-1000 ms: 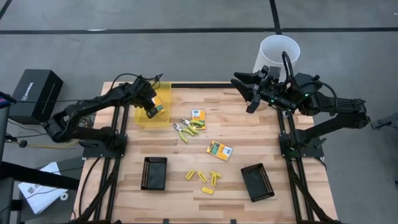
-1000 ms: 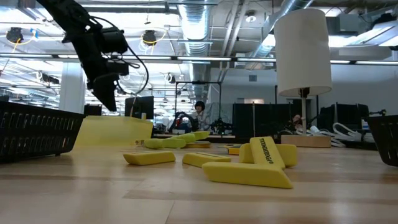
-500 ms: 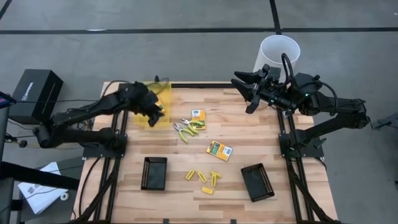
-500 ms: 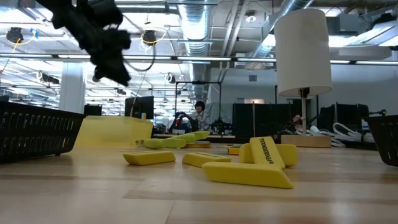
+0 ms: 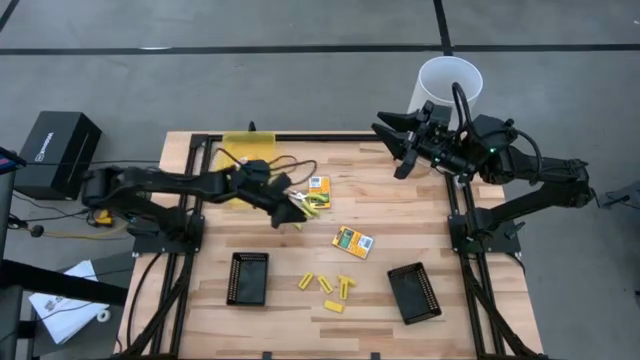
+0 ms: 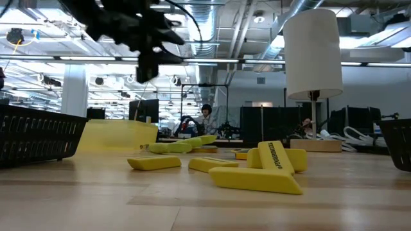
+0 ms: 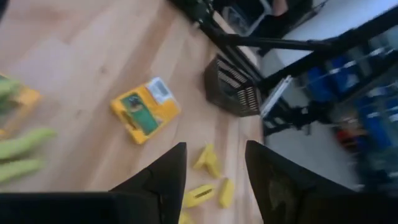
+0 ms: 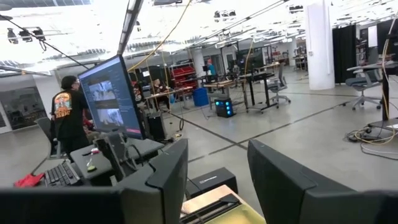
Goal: Pick & Place School Supplies
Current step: Put the yellow crayon box into the yellow bin
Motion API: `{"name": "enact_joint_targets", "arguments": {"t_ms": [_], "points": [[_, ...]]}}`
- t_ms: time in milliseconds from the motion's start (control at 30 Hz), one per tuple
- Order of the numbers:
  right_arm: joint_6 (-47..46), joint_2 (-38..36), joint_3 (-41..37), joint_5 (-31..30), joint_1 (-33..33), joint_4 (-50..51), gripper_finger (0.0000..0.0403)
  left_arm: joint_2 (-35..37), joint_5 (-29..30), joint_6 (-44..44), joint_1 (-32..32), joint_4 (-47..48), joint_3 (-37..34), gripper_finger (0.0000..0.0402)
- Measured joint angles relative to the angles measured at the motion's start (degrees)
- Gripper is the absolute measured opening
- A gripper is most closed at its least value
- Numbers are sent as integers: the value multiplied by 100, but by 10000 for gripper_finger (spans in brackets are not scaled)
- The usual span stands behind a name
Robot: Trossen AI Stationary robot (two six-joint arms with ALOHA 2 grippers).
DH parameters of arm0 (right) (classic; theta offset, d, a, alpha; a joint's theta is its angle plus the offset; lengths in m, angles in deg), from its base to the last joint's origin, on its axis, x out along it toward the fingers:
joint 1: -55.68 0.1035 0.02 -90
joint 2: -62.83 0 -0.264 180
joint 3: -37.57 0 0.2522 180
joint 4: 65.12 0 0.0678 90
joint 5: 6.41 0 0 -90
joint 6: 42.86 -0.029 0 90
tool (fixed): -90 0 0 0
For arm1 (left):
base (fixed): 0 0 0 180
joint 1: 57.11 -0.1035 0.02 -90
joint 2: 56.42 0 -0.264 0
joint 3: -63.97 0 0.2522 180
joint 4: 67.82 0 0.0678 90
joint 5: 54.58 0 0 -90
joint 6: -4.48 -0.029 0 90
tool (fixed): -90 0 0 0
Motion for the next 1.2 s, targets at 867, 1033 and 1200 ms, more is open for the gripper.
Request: {"name": "enact_joint_targets", "arguments": {"t_ms": [867,1033,1200], "points": [[12,0,0,144,237,48,159,-2992,-230,469,482,-800,1509,153],[1,0,0,147,237,49,159,-3233,-39,-278,456,125,1900,146],[3,0,0,146,237,50,159,-3235,274,-421,376,332,1925,145]]}}
